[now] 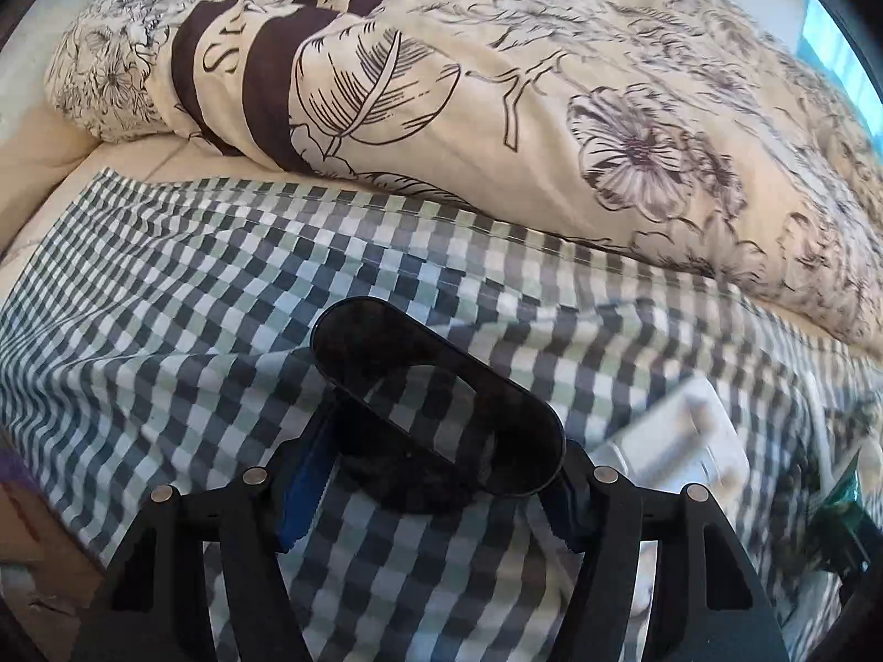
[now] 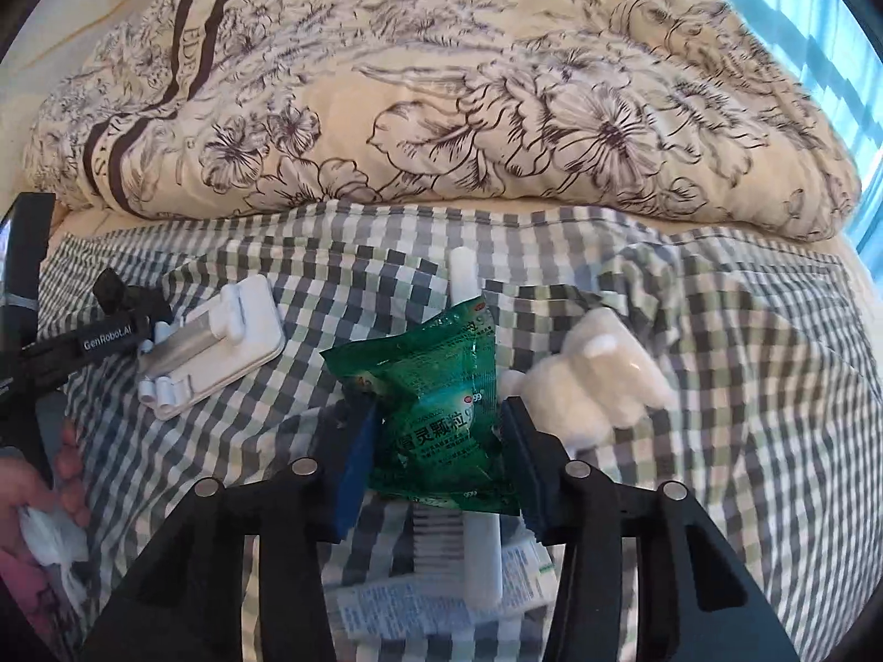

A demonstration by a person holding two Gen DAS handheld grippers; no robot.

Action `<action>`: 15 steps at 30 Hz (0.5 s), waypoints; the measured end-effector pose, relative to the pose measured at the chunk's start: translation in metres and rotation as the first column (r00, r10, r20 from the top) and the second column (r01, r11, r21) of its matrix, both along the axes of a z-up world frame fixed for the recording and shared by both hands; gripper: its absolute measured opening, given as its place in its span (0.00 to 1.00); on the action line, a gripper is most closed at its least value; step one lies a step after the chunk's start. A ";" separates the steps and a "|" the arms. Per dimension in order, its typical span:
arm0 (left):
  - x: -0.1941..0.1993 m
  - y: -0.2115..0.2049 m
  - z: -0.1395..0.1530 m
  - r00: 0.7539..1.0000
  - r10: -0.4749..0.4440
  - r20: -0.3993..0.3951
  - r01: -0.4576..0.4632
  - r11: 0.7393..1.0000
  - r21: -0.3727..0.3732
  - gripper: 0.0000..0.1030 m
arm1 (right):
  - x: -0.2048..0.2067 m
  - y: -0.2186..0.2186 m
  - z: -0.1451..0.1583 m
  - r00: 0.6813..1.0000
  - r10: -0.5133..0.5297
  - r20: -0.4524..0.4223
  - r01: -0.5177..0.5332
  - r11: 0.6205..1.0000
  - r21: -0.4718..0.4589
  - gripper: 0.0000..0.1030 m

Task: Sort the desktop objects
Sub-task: 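Grasp the green medicine packet with the right tool while the left tool grasps the black case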

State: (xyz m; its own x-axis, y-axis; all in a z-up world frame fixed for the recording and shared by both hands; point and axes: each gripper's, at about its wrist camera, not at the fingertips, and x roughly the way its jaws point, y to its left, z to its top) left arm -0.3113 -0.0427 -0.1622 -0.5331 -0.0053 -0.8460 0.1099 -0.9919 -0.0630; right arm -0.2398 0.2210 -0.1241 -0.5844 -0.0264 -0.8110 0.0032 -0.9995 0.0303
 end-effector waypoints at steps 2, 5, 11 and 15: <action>0.013 -0.004 0.007 1.000 0.000 -0.009 0.000 1.000 -0.001 0.65 | 0.005 0.001 0.009 1.000 0.003 -0.011 -0.003 1.000 -0.030 0.43; 0.039 -0.007 0.029 0.998 -0.007 -0.061 0.005 0.999 -0.032 0.65 | 0.019 0.003 0.029 0.999 0.016 -0.040 -0.018 0.998 -0.063 0.43; 0.096 -0.003 0.103 0.986 -0.026 -0.165 0.019 0.999 -0.042 0.65 | 0.048 -0.001 0.072 0.994 0.049 -0.099 -0.061 0.990 -0.127 0.43; 0.117 -0.003 0.157 0.973 -0.054 -0.226 0.046 0.998 -0.040 0.65 | 0.071 -0.005 0.101 0.990 0.058 -0.130 -0.078 0.985 -0.154 0.43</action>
State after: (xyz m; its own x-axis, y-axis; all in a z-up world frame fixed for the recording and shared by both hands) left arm -0.1943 -0.0460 -0.0053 -0.7114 -0.0005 -0.7028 0.0469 -0.9978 -0.0468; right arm -0.1689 0.2158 -0.0229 -0.6728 -0.1923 -0.7144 0.0852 -0.9793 0.1834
